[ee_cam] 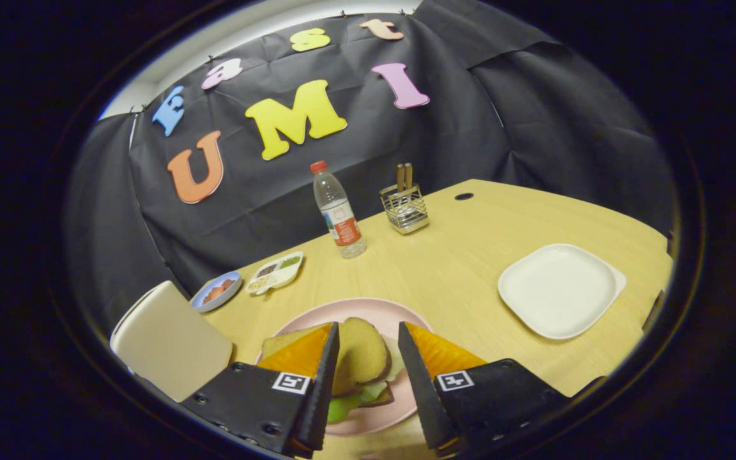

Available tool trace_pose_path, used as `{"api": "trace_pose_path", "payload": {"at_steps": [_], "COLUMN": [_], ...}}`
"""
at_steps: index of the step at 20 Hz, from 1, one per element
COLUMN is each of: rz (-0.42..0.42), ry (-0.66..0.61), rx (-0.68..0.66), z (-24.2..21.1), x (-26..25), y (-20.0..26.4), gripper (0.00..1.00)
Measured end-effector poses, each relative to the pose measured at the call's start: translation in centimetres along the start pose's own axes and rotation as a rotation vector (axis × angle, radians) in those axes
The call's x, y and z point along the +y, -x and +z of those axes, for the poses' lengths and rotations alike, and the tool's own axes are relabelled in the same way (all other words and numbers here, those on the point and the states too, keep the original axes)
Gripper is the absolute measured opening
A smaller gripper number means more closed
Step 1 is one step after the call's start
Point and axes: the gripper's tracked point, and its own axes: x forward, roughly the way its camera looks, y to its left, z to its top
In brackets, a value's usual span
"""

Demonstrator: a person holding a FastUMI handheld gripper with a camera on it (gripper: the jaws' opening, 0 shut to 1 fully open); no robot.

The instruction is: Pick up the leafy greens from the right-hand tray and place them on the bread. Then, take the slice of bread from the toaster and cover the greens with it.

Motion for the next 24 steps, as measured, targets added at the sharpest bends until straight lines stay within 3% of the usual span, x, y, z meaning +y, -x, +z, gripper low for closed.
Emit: {"api": "trace_pose_path", "payload": {"at_steps": [5, 10, 15, 18, 24], "rz": [-0.012, 0.03, 0.11, 0.19, 0.226], "ry": [0.171, 0.328, 0.381, 0.352, 0.382], "rx": [-0.191, -0.394, -0.508, -0.51, -0.49], "z": [5.2, 10.3, 11.0, 9.9, 7.4], "x": [2.0, 7.4, 12.4, 15.0, 16.3], "y": [3.7, 9.2, 13.5, 14.8, 15.0], "gripper": [0.95, 0.96, 0.95, 0.95, 0.95]}}
